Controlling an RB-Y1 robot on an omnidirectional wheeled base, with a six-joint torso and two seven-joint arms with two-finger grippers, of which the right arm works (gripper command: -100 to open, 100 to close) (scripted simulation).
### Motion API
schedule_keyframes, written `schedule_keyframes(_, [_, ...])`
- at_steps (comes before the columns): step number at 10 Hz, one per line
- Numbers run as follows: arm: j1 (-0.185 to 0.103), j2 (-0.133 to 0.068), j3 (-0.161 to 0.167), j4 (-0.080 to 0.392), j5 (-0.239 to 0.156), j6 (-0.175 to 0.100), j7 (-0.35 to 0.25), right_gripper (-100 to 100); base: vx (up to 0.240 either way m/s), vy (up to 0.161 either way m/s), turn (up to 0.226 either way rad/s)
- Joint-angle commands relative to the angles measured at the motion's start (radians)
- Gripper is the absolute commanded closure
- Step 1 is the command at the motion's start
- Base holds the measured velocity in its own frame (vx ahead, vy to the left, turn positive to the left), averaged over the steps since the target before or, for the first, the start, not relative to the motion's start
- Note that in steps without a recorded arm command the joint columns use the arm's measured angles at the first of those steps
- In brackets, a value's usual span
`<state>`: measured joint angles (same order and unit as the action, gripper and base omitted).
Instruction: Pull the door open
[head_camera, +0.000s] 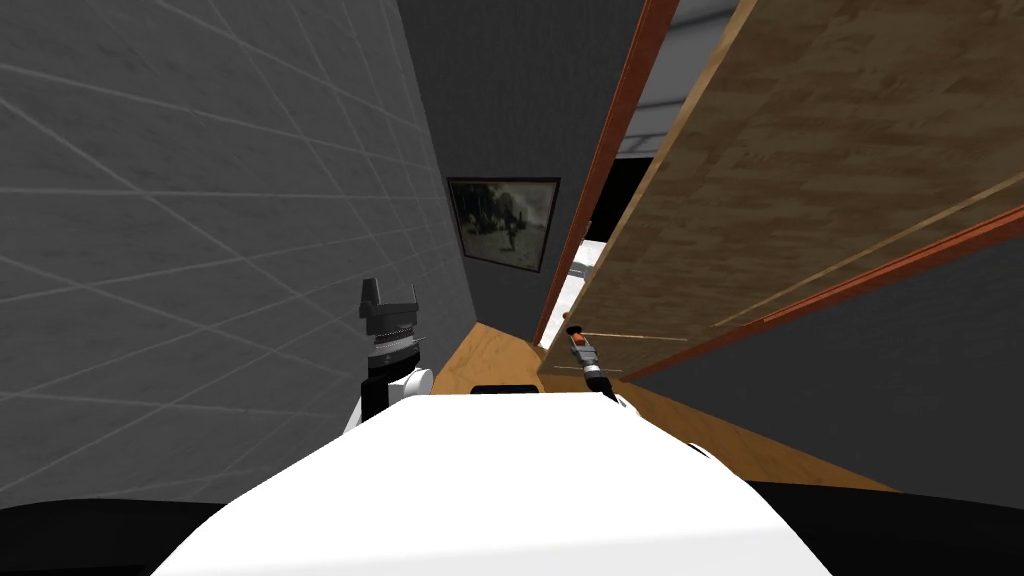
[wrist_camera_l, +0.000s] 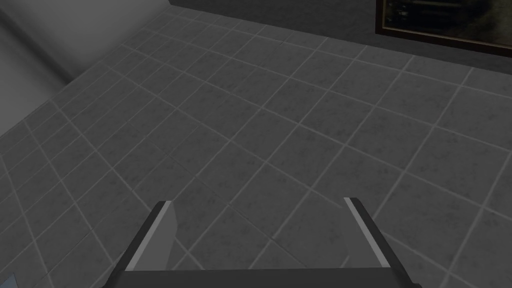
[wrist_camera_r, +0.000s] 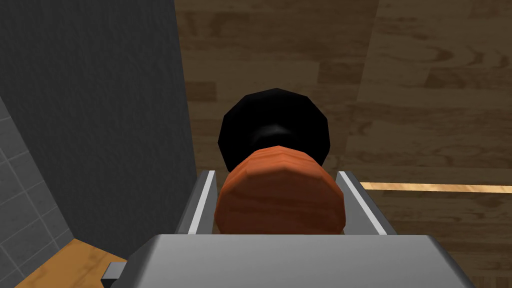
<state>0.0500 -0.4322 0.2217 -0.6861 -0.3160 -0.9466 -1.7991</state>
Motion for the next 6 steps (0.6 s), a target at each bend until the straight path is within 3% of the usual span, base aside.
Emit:
schedule_keyframes(1, [0.005, -0.011, 0.02, 0.013, 0.013, -0.028, -0.025, 100, -0.193, -0.053, 0.084])
schedule_keyframes(3, [0.017, -0.028, 0.039, 0.011, 0.026, -0.05, -0.05, 100, -0.208, -0.07, 0.076])
schedule_keyframes(4, [0.008, -0.024, 0.033, 0.022, 0.022, -0.046, -0.045, 100, -0.11, -0.048, 0.028])
schedule_keyframes(6, [0.017, -0.036, 0.051, 0.035, 0.034, -0.078, -0.066, 100, -0.206, -0.051, 0.141])
